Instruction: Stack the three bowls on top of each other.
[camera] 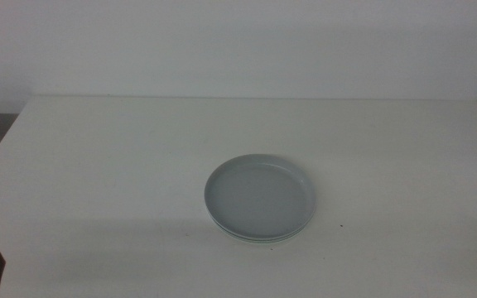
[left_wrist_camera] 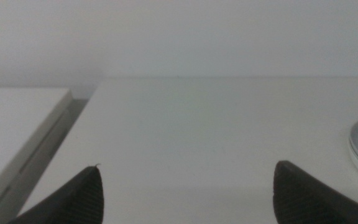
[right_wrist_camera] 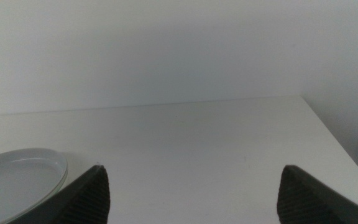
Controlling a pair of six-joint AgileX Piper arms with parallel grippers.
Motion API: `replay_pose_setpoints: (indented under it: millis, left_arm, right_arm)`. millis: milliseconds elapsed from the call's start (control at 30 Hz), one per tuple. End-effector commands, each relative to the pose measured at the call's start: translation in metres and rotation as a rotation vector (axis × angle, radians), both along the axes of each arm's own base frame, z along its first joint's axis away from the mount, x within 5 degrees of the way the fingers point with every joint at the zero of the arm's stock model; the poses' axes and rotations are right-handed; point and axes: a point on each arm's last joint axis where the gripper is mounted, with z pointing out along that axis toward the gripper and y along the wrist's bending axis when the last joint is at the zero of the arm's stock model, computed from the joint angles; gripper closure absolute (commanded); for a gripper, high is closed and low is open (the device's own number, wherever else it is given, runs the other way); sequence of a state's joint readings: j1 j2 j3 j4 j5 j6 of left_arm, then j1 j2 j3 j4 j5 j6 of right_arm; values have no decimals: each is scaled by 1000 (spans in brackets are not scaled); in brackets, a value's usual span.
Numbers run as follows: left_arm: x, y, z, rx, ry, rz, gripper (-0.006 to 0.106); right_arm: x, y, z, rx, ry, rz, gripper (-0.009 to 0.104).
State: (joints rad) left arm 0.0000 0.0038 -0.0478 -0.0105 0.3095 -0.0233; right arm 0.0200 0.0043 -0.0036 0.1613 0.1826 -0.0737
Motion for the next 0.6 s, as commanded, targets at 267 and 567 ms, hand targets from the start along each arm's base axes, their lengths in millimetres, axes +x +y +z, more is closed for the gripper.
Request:
replay_pose_setpoints:
  millis: [267,567]
  left_arm:
    - [2,0,-12,9,4,1,7]
    - [2,0,-11,9,-13,1,7]
  right_arm:
    - [0,-1,0,-8,-7,-9,2]
    - [0,-1,0,-8,-7,-9,2]
